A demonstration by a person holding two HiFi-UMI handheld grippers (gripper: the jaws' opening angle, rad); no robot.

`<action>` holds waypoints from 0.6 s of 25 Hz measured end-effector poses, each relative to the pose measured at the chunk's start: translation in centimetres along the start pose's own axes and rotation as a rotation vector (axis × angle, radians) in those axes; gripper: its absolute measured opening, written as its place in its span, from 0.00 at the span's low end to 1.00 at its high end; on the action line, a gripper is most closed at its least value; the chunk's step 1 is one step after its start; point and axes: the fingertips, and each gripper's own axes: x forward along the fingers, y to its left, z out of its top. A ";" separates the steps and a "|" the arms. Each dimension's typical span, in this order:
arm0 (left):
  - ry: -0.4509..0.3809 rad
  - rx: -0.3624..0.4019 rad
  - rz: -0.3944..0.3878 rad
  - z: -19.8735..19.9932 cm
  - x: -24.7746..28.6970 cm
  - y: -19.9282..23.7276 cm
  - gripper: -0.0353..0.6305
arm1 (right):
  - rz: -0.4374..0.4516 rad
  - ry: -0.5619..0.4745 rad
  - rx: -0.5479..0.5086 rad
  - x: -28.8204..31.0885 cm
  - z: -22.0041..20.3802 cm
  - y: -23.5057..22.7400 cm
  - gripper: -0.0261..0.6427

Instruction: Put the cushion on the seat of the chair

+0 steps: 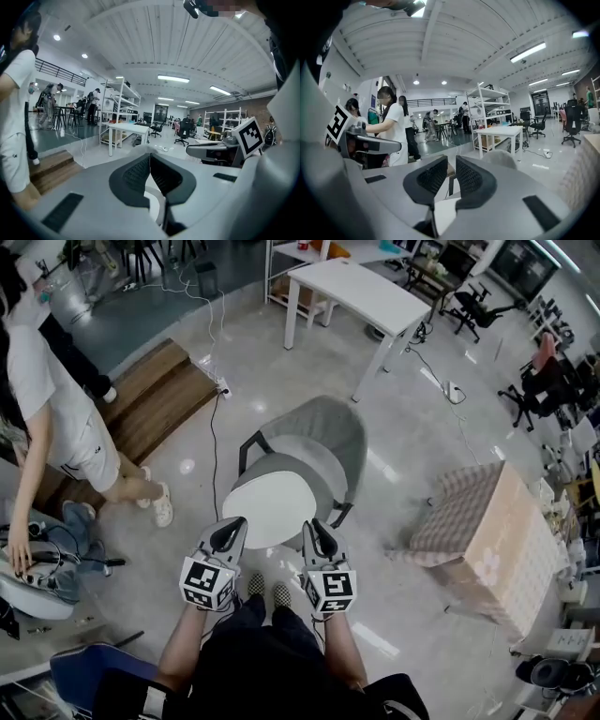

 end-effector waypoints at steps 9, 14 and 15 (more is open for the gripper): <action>-0.067 0.035 -0.004 3.6 -1.9 -1.6 0.09 | 0.001 -0.030 -0.029 -3.9 2.0 0.7 0.14; -0.077 0.039 -0.013 3.8 -2.9 -2.1 0.09 | 0.004 -0.056 -0.041 -4.6 2.8 1.5 0.14; -0.078 0.040 -0.015 3.8 -3.1 -2.3 0.09 | 0.006 -0.063 -0.046 -4.8 3.1 1.7 0.14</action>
